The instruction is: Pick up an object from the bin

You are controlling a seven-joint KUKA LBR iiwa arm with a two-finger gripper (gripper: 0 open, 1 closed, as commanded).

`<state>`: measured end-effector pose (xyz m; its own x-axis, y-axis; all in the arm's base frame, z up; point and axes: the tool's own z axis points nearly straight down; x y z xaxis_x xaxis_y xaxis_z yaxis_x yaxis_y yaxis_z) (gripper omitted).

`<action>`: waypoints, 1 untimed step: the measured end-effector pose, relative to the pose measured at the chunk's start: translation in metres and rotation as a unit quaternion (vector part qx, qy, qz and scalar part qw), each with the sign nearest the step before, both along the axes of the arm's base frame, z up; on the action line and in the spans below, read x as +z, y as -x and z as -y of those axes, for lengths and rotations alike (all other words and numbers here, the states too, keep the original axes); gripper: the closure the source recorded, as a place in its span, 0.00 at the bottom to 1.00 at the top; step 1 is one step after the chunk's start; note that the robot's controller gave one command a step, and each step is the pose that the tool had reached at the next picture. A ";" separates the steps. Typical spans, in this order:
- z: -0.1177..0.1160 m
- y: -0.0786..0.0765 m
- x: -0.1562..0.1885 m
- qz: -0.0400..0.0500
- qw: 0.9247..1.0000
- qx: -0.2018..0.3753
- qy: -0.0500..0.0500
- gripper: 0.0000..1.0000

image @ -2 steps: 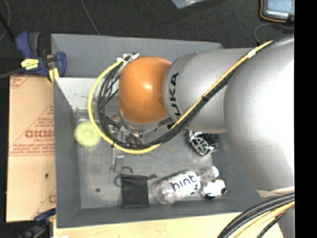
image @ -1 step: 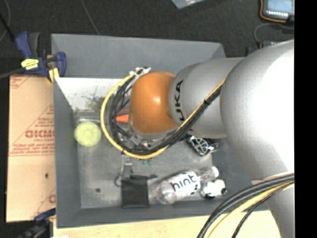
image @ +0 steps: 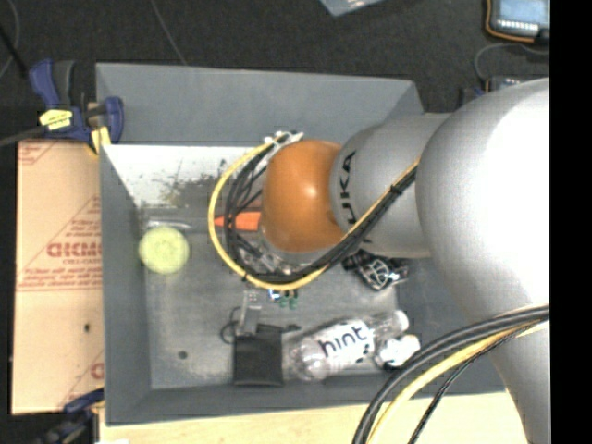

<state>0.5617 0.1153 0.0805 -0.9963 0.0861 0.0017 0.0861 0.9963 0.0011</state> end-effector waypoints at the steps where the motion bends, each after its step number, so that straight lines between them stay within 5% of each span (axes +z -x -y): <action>1: 0.007 0.017 -0.003 0.005 1.000 0.008 0.000 0.00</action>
Offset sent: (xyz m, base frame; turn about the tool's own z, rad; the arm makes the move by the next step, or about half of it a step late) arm -0.0355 -0.0130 -0.0105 0.0312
